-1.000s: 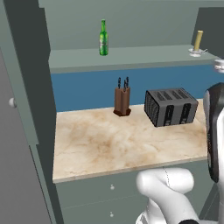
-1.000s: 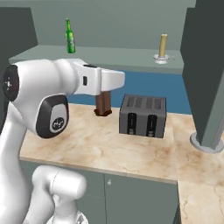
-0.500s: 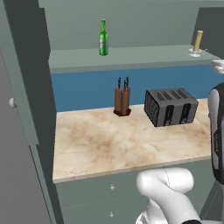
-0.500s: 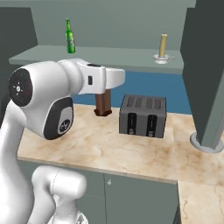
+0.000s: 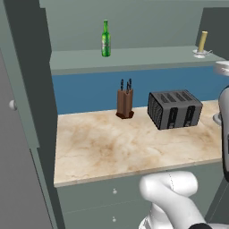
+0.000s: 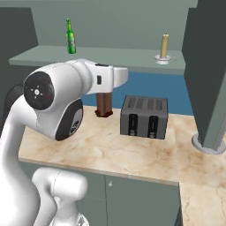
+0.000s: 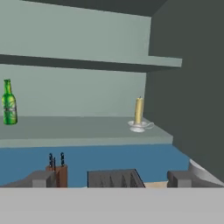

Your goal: Get the candle and the beer from the cabinet and move them to the dining counter.

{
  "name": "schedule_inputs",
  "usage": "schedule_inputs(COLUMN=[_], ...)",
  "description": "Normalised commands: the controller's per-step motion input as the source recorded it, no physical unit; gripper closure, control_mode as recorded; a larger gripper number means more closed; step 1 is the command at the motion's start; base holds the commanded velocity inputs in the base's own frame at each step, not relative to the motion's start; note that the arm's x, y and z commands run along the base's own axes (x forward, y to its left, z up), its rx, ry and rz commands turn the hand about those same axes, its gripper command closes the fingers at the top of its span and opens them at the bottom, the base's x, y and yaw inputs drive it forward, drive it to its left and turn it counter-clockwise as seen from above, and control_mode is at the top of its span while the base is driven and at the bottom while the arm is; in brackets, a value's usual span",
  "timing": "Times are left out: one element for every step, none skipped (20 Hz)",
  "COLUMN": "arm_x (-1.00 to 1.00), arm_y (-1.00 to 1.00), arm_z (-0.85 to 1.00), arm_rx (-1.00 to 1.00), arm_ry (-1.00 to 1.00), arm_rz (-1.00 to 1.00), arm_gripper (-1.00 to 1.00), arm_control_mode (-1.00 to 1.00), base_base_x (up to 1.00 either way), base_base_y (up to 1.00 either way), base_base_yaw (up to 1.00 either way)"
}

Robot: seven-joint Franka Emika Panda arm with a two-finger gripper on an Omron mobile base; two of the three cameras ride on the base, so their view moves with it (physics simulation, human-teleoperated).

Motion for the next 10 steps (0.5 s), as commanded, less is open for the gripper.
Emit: schedule_inputs(arm_x=[0.21, 0.23, 0.21, 0.24, 0.27, 0.22, 0.16, 0.05, 0.02, 0.00], arm_y=[0.00, 0.00, 0.00, 0.00, 0.00, 0.00, 0.00, 0.00, 0.00, 0.00], arm_z=[0.00, 0.00, 0.00, 0.00, 0.00, 0.00, 0.00, 0.00, 0.00, 0.00], arm_rx=[0.00, 0.00, 0.00, 0.00, 0.00, 0.00, 0.01, 0.03, 0.01, 0.00], arm_ry=[0.00, 0.00, 0.00, 0.00, 0.00, 0.00, 0.00, 0.00, 0.00, 0.00], arm_rz=[0.09, 0.05, 0.03, 0.01, 0.00, 0.00, 0.00, 0.00, 0.00, 0.01], arm_gripper=[-1.00, -1.00, -1.00, -1.00, -1.00, -1.00, -1.00, -1.00, -1.00, -1.00], arm_control_mode=[-1.00, -1.00, -1.00, -1.00, -1.00, -1.00, -1.00, -1.00, -1.00, -1.00], base_base_x=[0.00, 0.00, 0.00, 0.00, 0.00, 0.00, 0.00, 0.00, 0.00, 0.00], base_base_y=[0.00, 0.00, 0.00, 0.00, 0.00, 0.00, 0.00, 0.00, 0.00, 0.00], base_base_yaw=[0.00, 0.00, 0.00, 0.00, 0.00, 0.00, 0.00, 0.00, 0.00, 0.00])
